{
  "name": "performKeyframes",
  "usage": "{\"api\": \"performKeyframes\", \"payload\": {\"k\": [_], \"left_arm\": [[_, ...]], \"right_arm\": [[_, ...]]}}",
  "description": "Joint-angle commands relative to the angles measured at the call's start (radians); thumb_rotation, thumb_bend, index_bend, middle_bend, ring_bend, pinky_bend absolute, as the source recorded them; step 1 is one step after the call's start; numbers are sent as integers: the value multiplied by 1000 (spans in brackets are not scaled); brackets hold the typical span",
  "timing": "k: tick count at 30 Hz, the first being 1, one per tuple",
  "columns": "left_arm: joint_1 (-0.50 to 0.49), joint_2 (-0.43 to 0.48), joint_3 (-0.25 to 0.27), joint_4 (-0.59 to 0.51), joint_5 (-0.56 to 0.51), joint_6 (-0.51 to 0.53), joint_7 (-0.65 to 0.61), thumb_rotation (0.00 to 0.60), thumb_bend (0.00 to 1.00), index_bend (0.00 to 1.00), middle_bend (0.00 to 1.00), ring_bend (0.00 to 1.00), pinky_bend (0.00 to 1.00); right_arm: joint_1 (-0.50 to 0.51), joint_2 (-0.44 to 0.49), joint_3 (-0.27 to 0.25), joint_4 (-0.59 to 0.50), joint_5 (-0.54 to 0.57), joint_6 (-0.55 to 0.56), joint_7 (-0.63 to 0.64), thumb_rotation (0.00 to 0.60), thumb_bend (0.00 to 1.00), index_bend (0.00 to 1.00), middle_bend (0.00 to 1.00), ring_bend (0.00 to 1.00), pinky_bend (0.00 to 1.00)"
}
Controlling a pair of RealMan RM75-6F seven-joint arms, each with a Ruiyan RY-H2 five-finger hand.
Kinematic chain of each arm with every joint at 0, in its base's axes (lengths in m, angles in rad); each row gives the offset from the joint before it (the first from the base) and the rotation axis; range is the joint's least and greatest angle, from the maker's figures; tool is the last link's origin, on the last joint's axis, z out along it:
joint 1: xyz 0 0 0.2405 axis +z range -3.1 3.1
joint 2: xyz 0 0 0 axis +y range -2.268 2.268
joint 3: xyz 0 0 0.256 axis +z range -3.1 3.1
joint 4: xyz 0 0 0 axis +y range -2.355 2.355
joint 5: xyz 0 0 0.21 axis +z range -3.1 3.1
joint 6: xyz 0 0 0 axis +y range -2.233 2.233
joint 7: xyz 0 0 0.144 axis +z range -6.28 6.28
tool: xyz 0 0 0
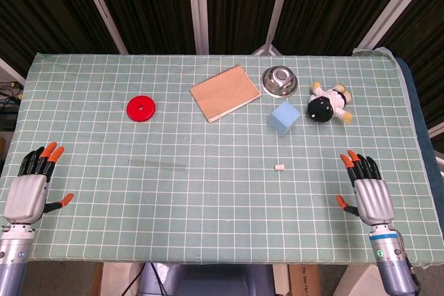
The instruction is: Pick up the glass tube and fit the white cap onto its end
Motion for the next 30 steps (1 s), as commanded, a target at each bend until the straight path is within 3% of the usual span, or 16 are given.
{"api": "performKeyframes", "payload": {"k": [1,12,17,23,26,30], "left_arm": [[2,1,-4,-5,-6,-5,2,600,156,57,27,0,0],[-16,2,-38,-36,-44,-39,44,600,161,70,30,0,0],[-81,-19,-85,-48,-75,-98,132,600,191,107,51,0,0],[-214,-133,-166,30,-225,-242,282,600,327,191,170,0,0],[-273,-209,-195,103,-302,-292,342,600,358,257,261,2,0],[-339,-297,-212,198,-377,-346,405,600,372,320,308,7,0]], "right_arm": [[-2,0,3,0,0,4,2,600,306,0,0,0,0],[-4,-3,10,-9,0,1,4,600,306,0,0,0,0],[-1,-7,13,-13,2,-8,11,600,306,0,0,0,0],[1,-9,20,-13,12,-17,27,600,306,0,0,0,0],[2,-10,23,-11,18,-25,35,600,306,0,0,0,0],[2,-9,25,-12,19,-26,42,600,306,0,0,0,0]]}}
